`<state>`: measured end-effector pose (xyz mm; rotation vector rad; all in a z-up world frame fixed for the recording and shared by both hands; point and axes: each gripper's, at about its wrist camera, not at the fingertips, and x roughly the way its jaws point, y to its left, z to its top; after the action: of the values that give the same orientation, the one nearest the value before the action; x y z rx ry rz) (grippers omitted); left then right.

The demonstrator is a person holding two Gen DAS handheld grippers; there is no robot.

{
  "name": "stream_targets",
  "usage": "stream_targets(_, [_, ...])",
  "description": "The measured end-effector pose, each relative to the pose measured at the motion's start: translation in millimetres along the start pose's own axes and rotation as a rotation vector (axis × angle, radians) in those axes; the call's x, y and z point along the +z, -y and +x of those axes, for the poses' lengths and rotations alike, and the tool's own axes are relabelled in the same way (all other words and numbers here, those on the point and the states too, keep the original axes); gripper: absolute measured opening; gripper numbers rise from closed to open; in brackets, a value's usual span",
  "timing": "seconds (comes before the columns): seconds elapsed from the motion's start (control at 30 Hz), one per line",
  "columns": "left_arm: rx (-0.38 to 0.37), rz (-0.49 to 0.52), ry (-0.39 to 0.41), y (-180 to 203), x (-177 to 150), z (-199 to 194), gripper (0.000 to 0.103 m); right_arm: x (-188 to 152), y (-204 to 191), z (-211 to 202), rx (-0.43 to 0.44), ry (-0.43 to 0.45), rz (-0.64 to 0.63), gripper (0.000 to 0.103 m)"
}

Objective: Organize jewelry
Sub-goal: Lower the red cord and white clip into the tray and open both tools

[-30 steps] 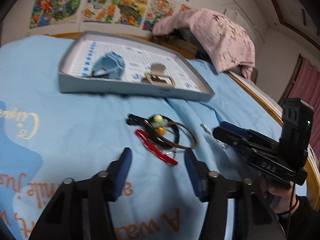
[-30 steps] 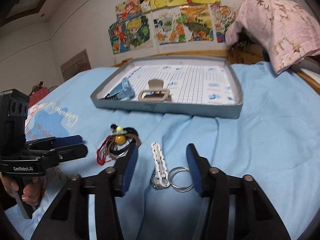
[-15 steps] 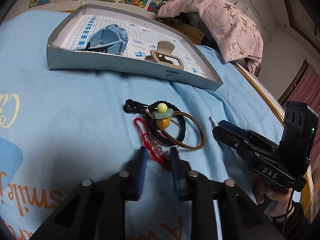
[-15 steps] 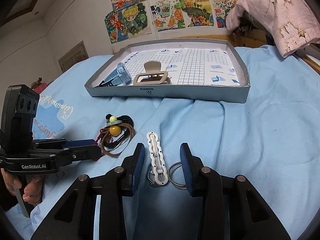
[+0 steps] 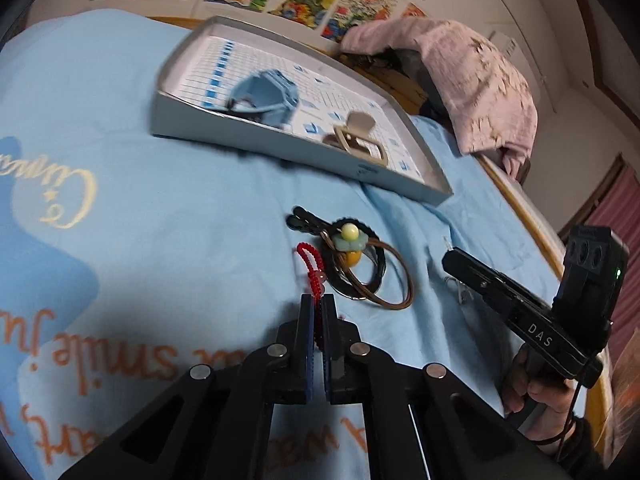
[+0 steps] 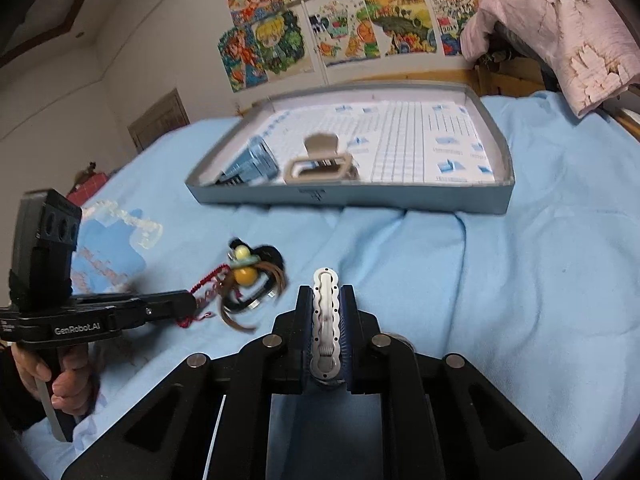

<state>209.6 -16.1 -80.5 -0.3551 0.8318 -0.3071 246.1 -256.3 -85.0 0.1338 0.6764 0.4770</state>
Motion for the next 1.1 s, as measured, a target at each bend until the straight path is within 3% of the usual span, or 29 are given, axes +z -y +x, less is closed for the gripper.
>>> stream_targets(0.27, [-0.007,0.034,0.136,5.7,23.2,-38.2,0.003,19.9,-9.4,-17.1,0.019,0.106,0.004,0.012])
stream_targets(0.57, [0.033,0.108,0.277,9.7,82.5,-43.2,0.003,75.2,-8.9,-2.9,-0.077,0.2,0.034,0.012])
stream_targets(0.87, [0.004,0.184,0.194,23.7,117.1,18.6,0.003,113.5,13.4,44.2,-0.171,0.169,0.063,0.012])
stream_targets(1.1, [0.048,0.182,0.115,16.5,120.2,58.3,0.003,113.0,30.4,75.9,-0.156,0.108,0.08,0.012])
